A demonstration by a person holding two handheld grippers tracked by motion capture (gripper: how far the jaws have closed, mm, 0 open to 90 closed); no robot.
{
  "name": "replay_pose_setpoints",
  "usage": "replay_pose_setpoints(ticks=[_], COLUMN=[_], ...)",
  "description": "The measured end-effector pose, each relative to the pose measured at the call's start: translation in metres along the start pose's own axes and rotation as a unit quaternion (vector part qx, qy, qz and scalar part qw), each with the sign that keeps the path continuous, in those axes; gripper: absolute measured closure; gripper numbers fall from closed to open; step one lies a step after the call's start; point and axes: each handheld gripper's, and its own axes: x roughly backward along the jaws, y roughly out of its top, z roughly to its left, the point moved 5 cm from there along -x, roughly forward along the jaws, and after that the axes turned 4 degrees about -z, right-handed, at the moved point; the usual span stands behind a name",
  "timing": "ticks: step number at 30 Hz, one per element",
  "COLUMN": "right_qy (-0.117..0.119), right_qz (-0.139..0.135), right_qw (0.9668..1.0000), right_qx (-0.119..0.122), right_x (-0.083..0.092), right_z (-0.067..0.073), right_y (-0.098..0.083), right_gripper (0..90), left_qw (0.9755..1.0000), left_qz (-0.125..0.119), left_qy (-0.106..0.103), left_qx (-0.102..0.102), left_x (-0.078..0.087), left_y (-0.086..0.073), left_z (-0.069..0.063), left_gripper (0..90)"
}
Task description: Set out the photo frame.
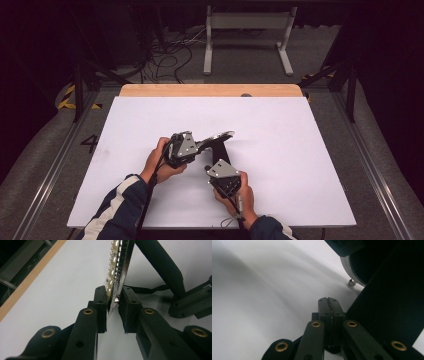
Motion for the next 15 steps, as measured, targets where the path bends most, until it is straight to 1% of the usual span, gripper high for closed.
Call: replay_pose_setpoints(ticks=[1, 3, 6, 8, 9, 10, 11, 13, 14, 15], right_qy=[-0.001, 0.005, 0.007, 0.007, 0.007, 0.006, 0.007, 0.008, 0.009, 0.009], right_qz=[0.001, 0.001, 0.005, 0.008, 0.008, 0.008, 0.008, 0.008, 0.009, 0.009], right_qw=[1.0, 1.0, 0.9999, 0.9999, 0.9999, 0.9999, 0.9999, 0.9999, 0.9999, 0.9999], right_qx=[-0.002, -0.006, -0.009, -0.007, -0.007, -0.006, -0.009, -0.01, -0.009, -0.008], right_x=[0.0006, 0.0011, 0.0009, 0.0002, 0.0002, 0.0002, 0.0004, 0.0005, 0.0005, 0.0008], right_z=[-0.0009, -0.0026, -0.004, -0.0042, -0.0042, -0.004, -0.0046, -0.0049, -0.005, -0.005], right_y=[-0.0008, -0.0014, -0.0035, -0.0054, -0.0054, -0.0052, -0.0053, -0.0054, -0.0057, -0.0056], right_gripper=[90.0, 90.0, 90.0, 90.0, 90.0, 90.0, 90.0, 90.0, 90.0, 90.0], left_qw=[1.0, 1.0, 0.9998, 0.9998, 0.9996, 0.9994, 0.999, 0.9983, 0.998, 0.9977], left_qz=[0.0, -0.001, -0.01, -0.013, -0.017, -0.023, -0.03, -0.04, -0.042, -0.045], left_qy=[-0.002, -0.003, -0.009, -0.011, -0.009, -0.007, -0.007, -0.007, -0.008, -0.015], left_qx=[-0.004, 0.005, 0.012, 0.013, 0.019, 0.024, 0.032, 0.042, 0.047, 0.05], left_x=[-0.0002, 0.0, -0.0009, -0.0014, -0.0016, -0.0015, -0.0014, -0.001, -0.0016, -0.0023], left_y=[0.0003, -0.0002, -0.0001, 0.0001, 0.0001, 0.0004, 0.0006, 0.0002, -0.0006, -0.0017], left_z=[0.0, -0.0004, 0.0004, 0.0006, 0.0007, 0.0014, 0.0021, 0.004, 0.0046, 0.0044], left_gripper=[76.7, 76.6, 75.9, 75.4, 75.4, 74.6, 69.2, 67.4, 65.1, 64.8])
